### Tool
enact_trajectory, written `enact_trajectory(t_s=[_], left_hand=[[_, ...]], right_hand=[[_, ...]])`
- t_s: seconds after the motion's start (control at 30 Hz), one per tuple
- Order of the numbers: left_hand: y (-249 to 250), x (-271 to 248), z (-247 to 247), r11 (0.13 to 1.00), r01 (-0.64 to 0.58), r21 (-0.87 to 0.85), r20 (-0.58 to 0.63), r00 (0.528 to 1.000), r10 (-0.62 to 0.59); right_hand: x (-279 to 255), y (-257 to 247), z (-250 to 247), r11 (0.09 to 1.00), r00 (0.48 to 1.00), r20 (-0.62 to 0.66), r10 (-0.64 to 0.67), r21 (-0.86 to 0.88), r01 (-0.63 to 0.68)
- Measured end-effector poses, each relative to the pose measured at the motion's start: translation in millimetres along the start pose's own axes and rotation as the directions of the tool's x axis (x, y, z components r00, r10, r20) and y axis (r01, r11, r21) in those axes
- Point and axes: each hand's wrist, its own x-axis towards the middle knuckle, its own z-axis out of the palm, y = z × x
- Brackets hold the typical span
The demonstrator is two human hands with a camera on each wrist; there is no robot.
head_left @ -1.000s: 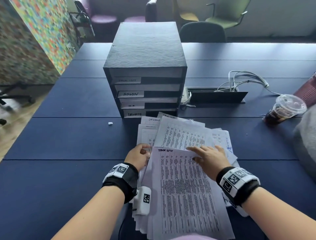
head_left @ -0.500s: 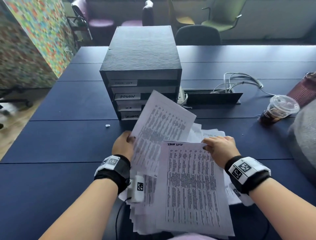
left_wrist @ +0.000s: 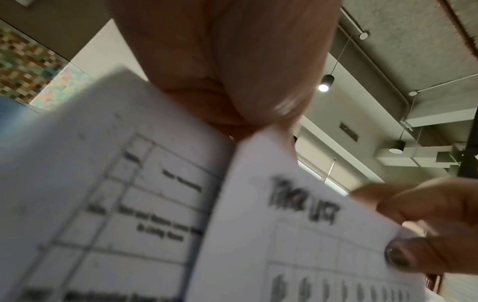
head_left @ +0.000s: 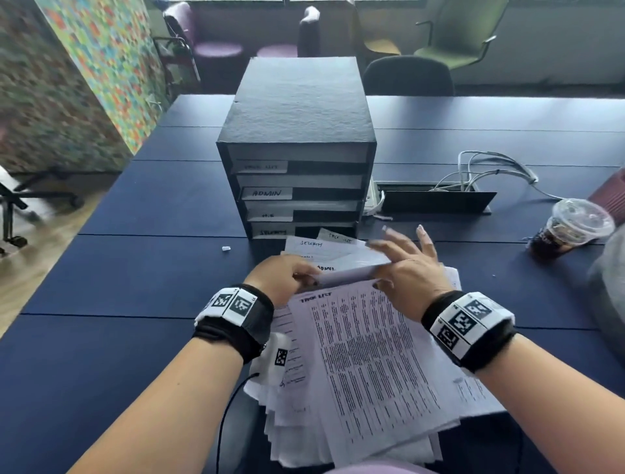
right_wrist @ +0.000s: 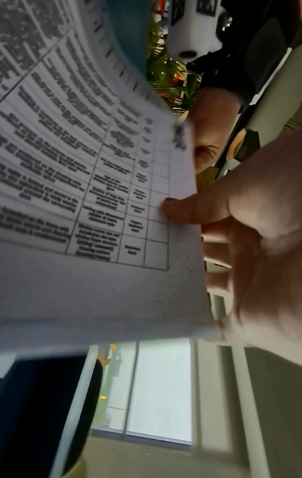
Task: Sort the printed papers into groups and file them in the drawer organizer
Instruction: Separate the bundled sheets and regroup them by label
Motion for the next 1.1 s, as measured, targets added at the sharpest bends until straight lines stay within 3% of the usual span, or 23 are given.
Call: enact_trajectory(t_s=[0.1,0.2,0.27,0.33,0.4,0.53,0.73,0.87,0.93,1.0,1.1], left_hand=[[-5,0,0,0.998,0.032,-0.053,-0.031,0.999,-0.034],[-27,-2,3,0.967,0.179,-0.181,-0.103,0.975,-0.199],[-42,-6,9,0.892,0.264,-0.368,-0.058,0.950,-0.305],[-50,-11,18,0.819,0.316,-0.478,0.066,0.943,-0.326],[-54,-13,31,0.820,0.350,-0.453,0.144,0.936,-0.320],[-59,-8,51,0.864,0.385,-0.323,0.097,0.922,-0.375],[-56,-3,64,0.891,0.329,-0.313,0.004,0.938,-0.345],[-62,-1,58,0.901,0.284,-0.327,-0.165,0.922,-0.351],[-61,0,49,0.915,0.290,-0.279,-0.203,0.914,-0.352],[-54,3,39,0.948,0.264,-0.179,-0.202,0.933,-0.298],[-39,12,33,0.984,0.160,-0.073,-0.092,0.982,-0.166]], right_hand=[[3,2,7,0.995,0.977,0.187,0.101,-0.021,-0.099],[1,23,10,0.959,0.937,0.209,0.280,-0.018,-0.283],[-2,42,14,0.914,0.901,0.197,0.386,0.047,-0.402],[-7,56,15,0.864,0.866,0.203,0.456,0.131,-0.486],[-11,63,16,0.833,0.847,0.211,0.487,0.180,-0.524],[-16,69,27,0.805,0.834,0.233,0.500,0.230,-0.546],[-21,68,27,0.820,0.867,0.201,0.457,0.282,-0.498],[-21,72,19,0.904,0.915,0.074,0.397,0.140,-0.404],[-16,68,12,0.930,0.933,0.090,0.349,0.089,-0.357],[-11,63,7,0.957,0.954,0.116,0.277,0.052,-0.284],[-6,49,4,0.986,0.983,0.085,0.162,0.031,-0.165]])
